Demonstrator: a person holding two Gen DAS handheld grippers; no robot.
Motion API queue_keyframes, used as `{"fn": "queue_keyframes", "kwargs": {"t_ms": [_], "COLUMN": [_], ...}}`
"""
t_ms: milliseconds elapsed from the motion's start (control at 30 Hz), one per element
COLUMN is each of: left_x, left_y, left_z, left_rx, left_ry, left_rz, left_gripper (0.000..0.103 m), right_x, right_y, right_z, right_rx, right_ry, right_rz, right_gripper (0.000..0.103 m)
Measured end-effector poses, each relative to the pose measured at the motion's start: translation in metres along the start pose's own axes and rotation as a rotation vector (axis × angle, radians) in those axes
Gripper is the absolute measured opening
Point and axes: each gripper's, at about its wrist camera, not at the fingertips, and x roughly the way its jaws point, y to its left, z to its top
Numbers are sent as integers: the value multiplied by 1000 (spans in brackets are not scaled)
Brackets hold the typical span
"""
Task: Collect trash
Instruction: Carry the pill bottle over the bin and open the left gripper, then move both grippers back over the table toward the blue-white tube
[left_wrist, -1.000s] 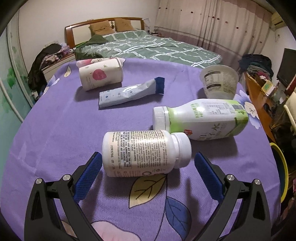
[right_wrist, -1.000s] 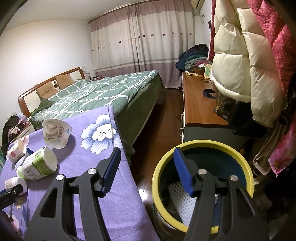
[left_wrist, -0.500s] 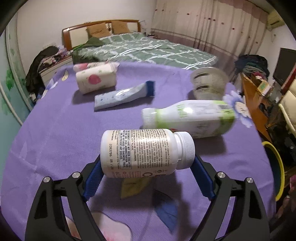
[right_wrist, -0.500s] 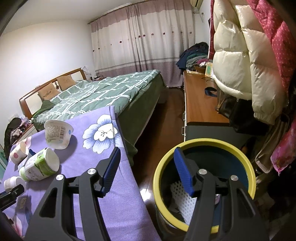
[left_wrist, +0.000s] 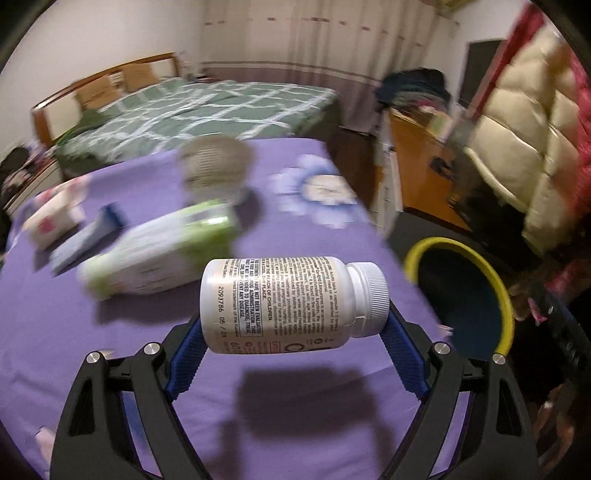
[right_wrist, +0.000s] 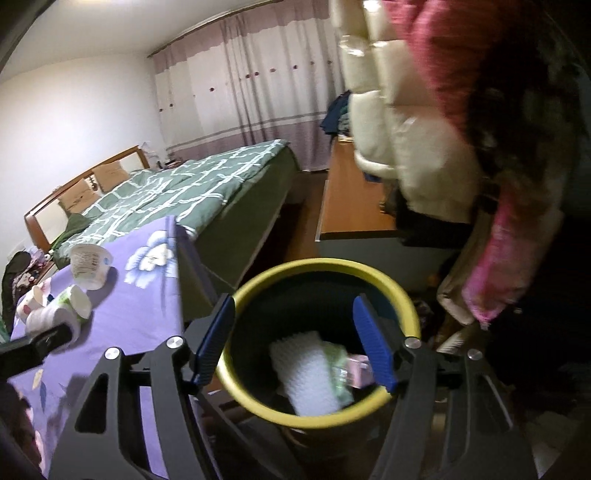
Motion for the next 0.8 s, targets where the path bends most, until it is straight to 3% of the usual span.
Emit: {"fn": "queue_keyframes", "kwargs": {"t_ms": [267,467,600,633,667,800], "left_x": [41,74,90,93,94,81], "left_y": [-108,-165,-185,-189,-191,-182], "left_z": [19,25,25,26,26,32], "left_rx": [157,226,253,262,266,246], "left_ry": [56,118,142,141,137,101], "left_rz": [-119,-169,-178,-177,-174,-190], "left_gripper": [85,85,86,91,95,95], "right_x": [-4,-1,3,4,5,7], "right_y": [-47,-74,-83,-84,-84,-82], "right_z": [-7,-12,-14,-14,-14,-14], "right_rx": [28,60,76,78,79,76], "right_ry": [24,42,55,57,59,66], "right_rz": [-56,-85,-93,-95,-97,-93], "right_gripper": [64,64,64,64,64,64]}}
